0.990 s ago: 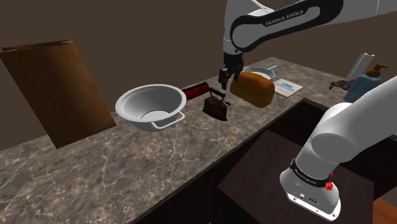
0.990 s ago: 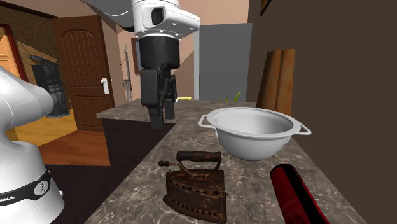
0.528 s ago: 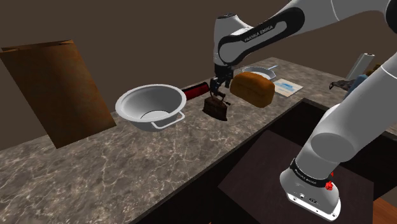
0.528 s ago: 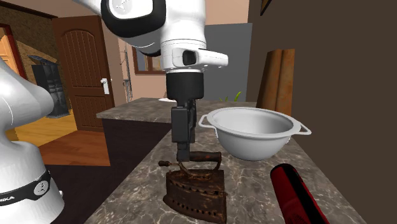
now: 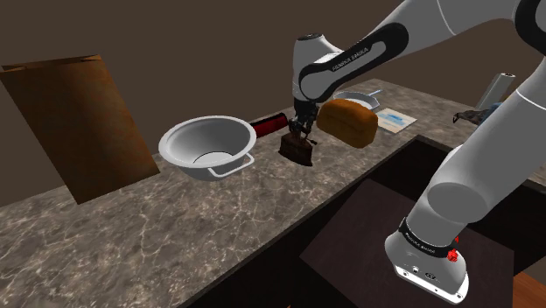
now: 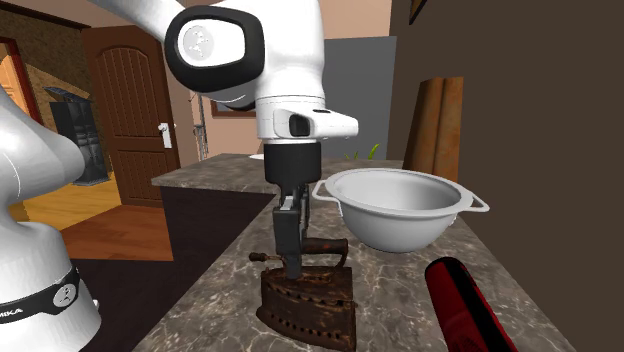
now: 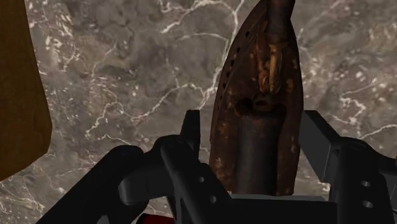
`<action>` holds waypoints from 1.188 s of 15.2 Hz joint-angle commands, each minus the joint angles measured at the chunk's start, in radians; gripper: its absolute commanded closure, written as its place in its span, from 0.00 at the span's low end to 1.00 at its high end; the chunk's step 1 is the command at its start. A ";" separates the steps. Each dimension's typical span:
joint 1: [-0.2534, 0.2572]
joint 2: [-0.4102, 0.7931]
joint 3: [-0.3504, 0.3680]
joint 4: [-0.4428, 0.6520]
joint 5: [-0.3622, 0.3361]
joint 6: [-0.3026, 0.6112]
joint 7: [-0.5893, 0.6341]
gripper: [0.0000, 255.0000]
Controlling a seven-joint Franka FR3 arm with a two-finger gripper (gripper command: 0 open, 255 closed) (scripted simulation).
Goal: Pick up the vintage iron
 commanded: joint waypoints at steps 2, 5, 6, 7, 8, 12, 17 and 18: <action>0.000 0.000 0.000 -0.002 0.000 0.003 0.001 1.00; 0.000 0.001 0.000 -0.002 0.000 0.003 0.001 1.00; 0.000 0.000 0.000 -0.002 0.000 0.003 0.001 1.00; 0.000 0.000 0.000 -0.002 0.000 0.003 0.001 1.00; 0.000 0.001 0.000 -0.002 0.000 0.003 0.001 1.00; 0.001 -0.020 0.000 0.019 0.005 -0.039 -0.007 1.00; 0.003 -0.052 0.000 0.059 0.014 -0.109 -0.018 1.00; 0.004 -0.057 0.000 0.067 0.015 -0.123 -0.021 1.00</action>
